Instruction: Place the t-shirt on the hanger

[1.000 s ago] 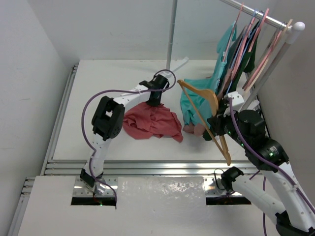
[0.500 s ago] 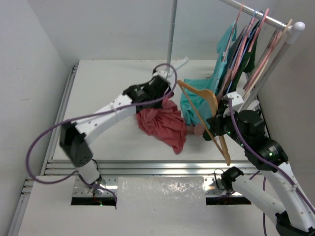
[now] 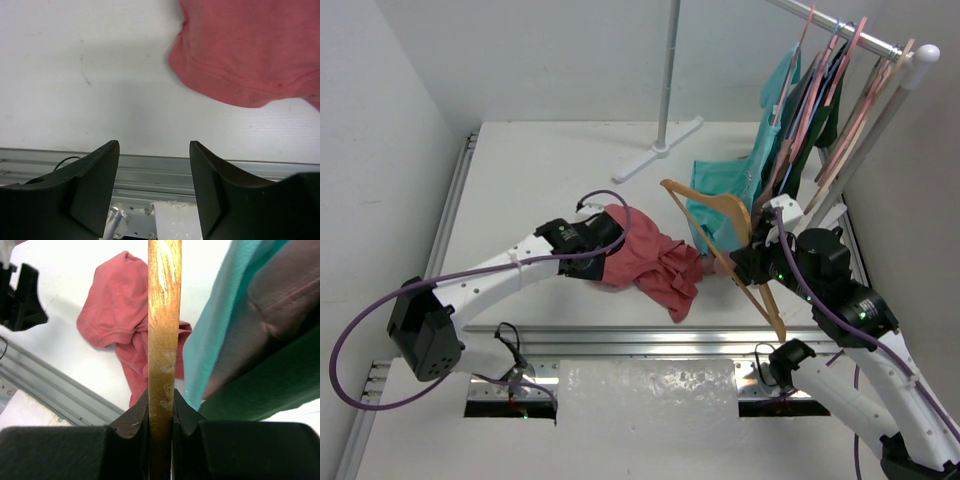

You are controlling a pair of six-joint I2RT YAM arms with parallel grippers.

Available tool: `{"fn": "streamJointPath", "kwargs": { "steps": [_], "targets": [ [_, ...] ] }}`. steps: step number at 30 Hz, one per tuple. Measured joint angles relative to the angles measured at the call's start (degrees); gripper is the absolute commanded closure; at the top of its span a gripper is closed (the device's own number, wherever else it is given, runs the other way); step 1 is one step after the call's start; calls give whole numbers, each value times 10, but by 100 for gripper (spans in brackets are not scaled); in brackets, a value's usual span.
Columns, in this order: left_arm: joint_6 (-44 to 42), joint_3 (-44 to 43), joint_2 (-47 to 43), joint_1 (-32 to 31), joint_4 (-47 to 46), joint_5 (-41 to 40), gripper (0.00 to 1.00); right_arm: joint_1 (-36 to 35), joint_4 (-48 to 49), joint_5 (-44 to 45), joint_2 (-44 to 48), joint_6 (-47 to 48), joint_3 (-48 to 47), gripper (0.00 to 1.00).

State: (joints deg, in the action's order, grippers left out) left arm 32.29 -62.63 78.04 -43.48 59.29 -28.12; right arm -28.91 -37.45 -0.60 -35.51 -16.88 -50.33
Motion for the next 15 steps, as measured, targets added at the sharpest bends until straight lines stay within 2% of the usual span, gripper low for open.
{"fn": "streamJointPath", "kwargs": {
  "steps": [4,8,12,15],
  "targets": [
    [-5,-1,0,-20,-38,27,45,0,-3,-12,-3,2,0,100],
    [-3,9,0,-85,-108,32,47,0,-3,-11,-5,3,0,100],
    [-1,63,12,-134,-211,26,50,0,-3,-10,-5,4,0,100],
    [4,96,56,-152,-264,-9,52,0,-3,-9,-5,4,0,100]
  ]
}}
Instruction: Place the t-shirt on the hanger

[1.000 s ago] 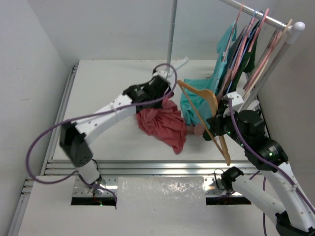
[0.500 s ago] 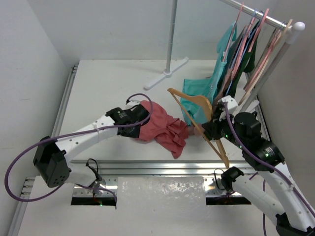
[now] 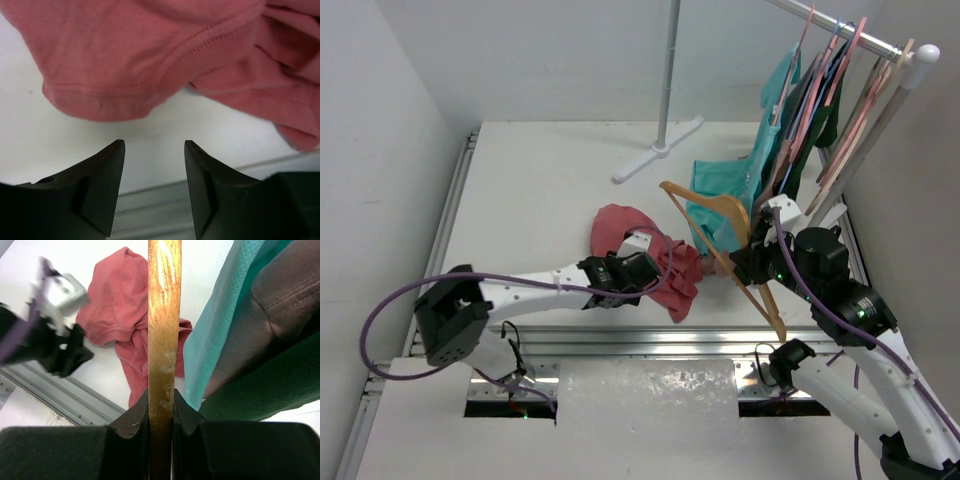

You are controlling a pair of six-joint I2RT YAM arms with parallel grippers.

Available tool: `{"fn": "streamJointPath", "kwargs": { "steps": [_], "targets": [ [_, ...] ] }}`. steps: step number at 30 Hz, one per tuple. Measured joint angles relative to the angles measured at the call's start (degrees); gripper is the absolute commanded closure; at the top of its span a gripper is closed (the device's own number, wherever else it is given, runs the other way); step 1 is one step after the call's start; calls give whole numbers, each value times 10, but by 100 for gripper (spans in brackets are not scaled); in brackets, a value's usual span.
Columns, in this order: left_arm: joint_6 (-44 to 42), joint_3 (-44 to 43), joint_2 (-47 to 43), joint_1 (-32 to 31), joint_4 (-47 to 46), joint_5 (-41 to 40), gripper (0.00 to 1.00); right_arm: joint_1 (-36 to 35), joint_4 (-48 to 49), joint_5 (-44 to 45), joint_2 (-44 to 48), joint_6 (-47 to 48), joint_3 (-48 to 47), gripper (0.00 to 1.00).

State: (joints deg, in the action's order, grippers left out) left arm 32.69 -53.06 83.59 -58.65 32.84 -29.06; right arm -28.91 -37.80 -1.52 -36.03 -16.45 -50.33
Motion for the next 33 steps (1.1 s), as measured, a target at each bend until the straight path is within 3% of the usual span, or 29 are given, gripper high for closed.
{"fn": "streamJointPath", "kwargs": {
  "steps": [8,11,13,16,24,28,33],
  "targets": [
    [11,-7,123,-2,-81,-94,52,0,0,0,0,0,0,100],
    [17,-15,145,1,-87,-122,58,0,0,0,0,0,0,100],
    [21,-15,149,7,-89,-130,72,0,0,0,0,0,0,100],
    [19,-15,150,27,-95,-139,78,0,0,0,-1,0,0,100],
    [17,-22,125,40,-79,-143,75,0,0,0,-11,0,0,100],
    [17,-19,76,40,-69,-141,100,0,1,0,-15,0,0,100],
    [9,-17,38,40,-68,-141,100,0,1,-1,-15,0,0,100]
  ]
}}
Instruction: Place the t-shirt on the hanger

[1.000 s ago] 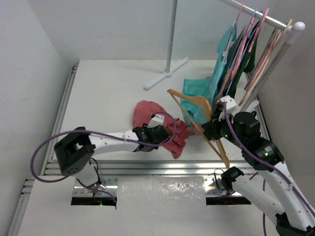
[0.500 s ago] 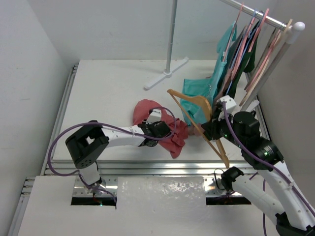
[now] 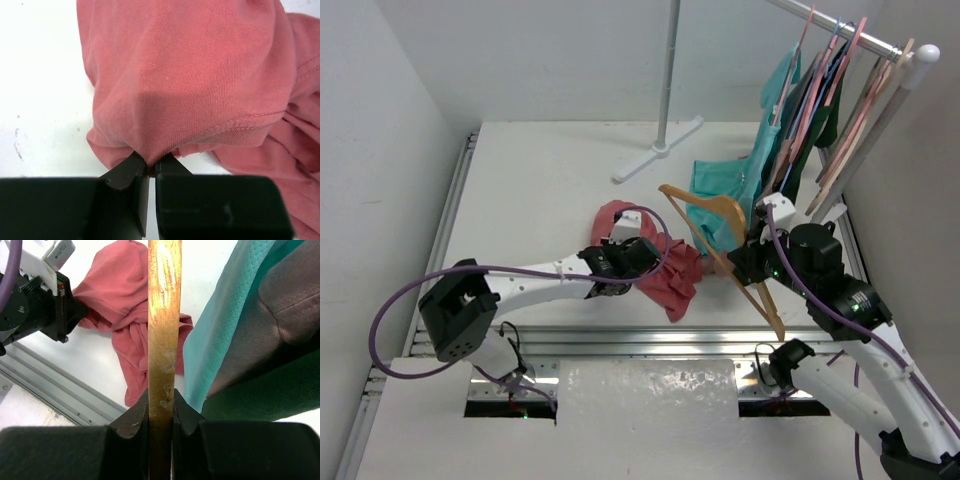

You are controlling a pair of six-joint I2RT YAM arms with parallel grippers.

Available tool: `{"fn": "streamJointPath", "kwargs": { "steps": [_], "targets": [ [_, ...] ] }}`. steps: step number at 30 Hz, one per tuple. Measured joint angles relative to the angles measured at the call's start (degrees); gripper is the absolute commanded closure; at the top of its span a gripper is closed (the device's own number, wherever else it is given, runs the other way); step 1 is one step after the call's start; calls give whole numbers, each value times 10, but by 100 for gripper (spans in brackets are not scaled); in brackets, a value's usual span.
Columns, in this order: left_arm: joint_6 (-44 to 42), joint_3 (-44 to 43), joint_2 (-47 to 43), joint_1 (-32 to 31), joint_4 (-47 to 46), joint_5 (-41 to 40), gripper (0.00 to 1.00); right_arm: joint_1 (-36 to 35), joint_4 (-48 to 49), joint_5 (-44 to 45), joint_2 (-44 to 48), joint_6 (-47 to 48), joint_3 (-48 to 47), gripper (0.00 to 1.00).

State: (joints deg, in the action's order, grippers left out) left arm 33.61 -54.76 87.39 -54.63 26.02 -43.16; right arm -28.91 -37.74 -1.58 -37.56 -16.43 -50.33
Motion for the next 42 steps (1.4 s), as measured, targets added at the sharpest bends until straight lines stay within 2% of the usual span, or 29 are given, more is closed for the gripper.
{"fn": "streamJointPath", "kwargs": {
  "steps": [4,7,12,16,19,23,31,36,42],
  "targets": [
    [-3,-4,-1,4,26,2,100,0,0,-13,0,9,0,100],
    [-6,-30,-15,30,76,28,100,1,2,-69,3,31,1,100],
    [-42,-107,-78,132,123,89,100,-2,11,-209,15,68,7,100],
    [-79,-186,-94,210,144,128,100,-6,15,-253,14,92,7,100],
    [-106,-227,-85,245,161,165,100,-8,15,-275,14,107,5,100],
    [-143,-254,-78,249,179,231,100,-9,21,-278,-4,115,-14,100],
    [-185,-266,-78,247,201,321,100,-9,53,-219,-46,115,-22,100],
    [-199,-266,-89,247,215,340,100,-9,64,-179,-68,115,-23,100],
    [-213,-266,-103,247,241,342,100,-10,82,-172,-95,118,-26,100]
  ]
}}
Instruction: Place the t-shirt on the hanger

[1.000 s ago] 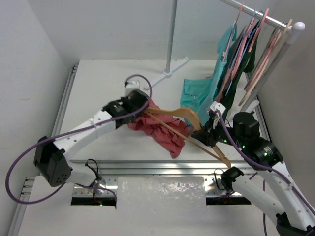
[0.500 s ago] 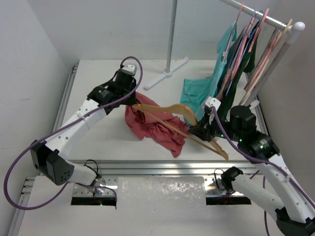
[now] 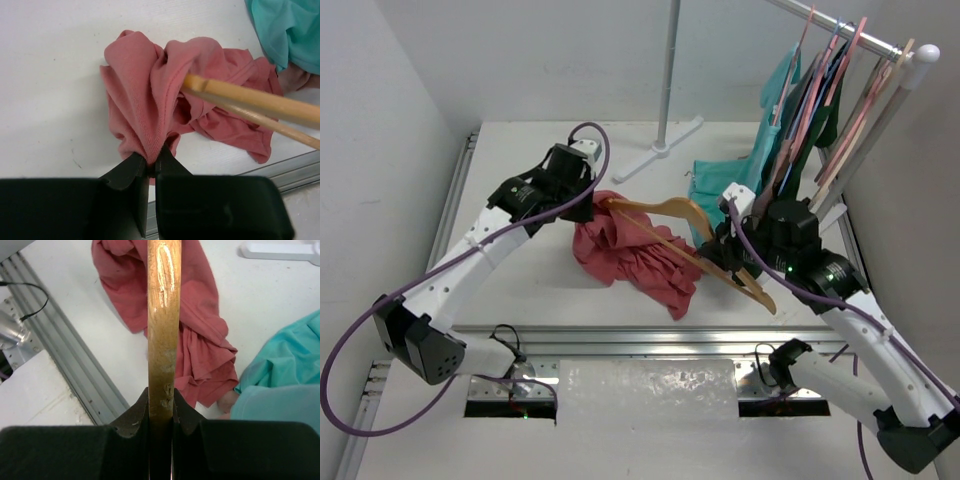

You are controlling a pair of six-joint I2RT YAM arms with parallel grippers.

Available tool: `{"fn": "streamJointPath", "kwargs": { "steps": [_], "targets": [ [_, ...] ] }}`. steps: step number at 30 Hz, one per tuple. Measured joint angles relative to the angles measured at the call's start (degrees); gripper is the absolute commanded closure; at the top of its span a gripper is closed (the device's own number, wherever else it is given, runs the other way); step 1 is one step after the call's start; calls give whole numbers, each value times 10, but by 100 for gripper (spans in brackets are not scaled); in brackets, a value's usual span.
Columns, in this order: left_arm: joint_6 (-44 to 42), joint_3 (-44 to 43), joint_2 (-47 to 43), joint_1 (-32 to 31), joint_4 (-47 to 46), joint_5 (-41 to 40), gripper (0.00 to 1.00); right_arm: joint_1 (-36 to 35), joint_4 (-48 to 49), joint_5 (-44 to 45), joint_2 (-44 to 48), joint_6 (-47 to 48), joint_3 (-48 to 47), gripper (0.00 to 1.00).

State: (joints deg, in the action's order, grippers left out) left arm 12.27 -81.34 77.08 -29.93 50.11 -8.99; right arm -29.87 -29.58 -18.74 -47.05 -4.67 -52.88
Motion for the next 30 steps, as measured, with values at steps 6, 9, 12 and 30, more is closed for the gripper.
{"fn": "streamJointPath", "kwargs": {
  "steps": [6,9,12,30],
  "targets": [
    [-30,-35,2,0,24,30,100,0,-1,-109,-45,53,-5,100],
    [-57,-96,14,0,44,35,100,0,0,-173,-56,91,-5,100],
    [-79,-174,36,0,73,32,100,1,24,-200,-51,111,-5,100],
    [-213,-276,46,-79,127,127,100,45,101,-405,-212,221,-116,100]
  ]
}}
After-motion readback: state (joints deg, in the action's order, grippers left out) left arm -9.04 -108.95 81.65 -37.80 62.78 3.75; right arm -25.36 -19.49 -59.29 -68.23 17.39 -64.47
